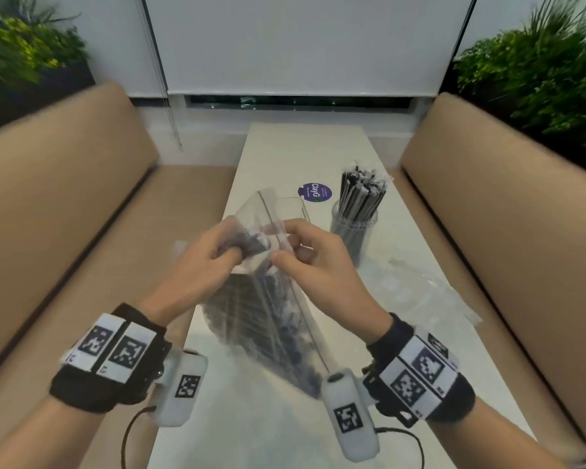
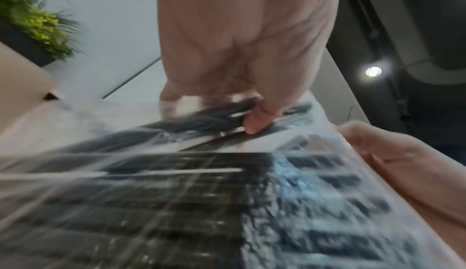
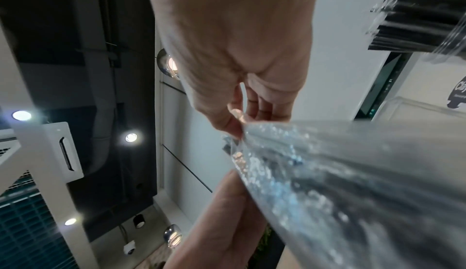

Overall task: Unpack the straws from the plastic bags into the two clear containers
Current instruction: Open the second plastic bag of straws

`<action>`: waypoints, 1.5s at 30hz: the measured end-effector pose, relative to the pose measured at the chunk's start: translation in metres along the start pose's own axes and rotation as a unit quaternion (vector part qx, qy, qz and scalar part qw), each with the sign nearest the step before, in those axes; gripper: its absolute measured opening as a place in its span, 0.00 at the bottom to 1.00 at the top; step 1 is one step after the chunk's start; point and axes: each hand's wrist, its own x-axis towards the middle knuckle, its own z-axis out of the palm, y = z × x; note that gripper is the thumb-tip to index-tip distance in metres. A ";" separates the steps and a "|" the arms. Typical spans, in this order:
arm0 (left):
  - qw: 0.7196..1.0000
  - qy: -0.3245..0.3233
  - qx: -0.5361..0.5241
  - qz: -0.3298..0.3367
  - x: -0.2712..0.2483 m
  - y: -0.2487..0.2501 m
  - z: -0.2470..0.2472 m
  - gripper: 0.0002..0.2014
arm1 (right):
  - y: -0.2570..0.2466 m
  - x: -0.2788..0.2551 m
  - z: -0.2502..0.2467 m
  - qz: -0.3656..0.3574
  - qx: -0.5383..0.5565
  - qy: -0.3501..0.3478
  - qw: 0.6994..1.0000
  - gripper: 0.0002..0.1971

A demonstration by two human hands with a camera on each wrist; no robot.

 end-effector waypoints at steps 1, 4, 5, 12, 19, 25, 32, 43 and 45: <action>0.999 0.030 0.028 0.004 -0.002 0.004 0.001 0.06 | -0.002 0.000 0.001 0.000 0.010 0.011 1.000 0.14; 0.986 0.165 0.023 0.025 -0.006 0.020 -0.003 0.05 | -0.006 -0.002 0.002 0.005 0.021 0.021 1.000 0.14; 0.982 0.185 -0.036 0.015 -0.007 0.030 -0.005 0.04 | -0.008 -0.003 0.002 0.004 0.019 0.014 1.000 0.15; 0.981 0.130 -0.142 -0.019 -0.007 0.064 -0.003 0.07 | -0.011 -0.006 0.011 0.015 0.000 -0.001 1.000 0.15; 0.968 0.025 -0.244 -0.042 -0.009 0.065 -0.011 0.03 | -0.020 0.004 0.000 0.044 0.037 -0.006 0.998 0.13; 0.980 0.119 -0.161 -0.010 -0.011 0.063 0.000 0.05 | -0.021 0.010 -0.005 -0.007 -0.076 -0.020 0.997 0.17; 0.946 0.202 0.190 0.167 -0.013 0.062 0.013 0.04 | -0.028 0.014 -0.006 -0.030 -0.181 0.010 0.983 0.13; 0.987 0.080 0.135 0.039 -0.019 0.051 0.025 0.21 | -0.018 0.021 0.002 -0.041 -0.280 -0.011 0.959 0.11; 0.984 0.065 0.158 0.050 -0.023 0.050 0.023 0.29 | -0.013 0.022 -0.004 -0.013 -0.291 -0.045 0.956 0.15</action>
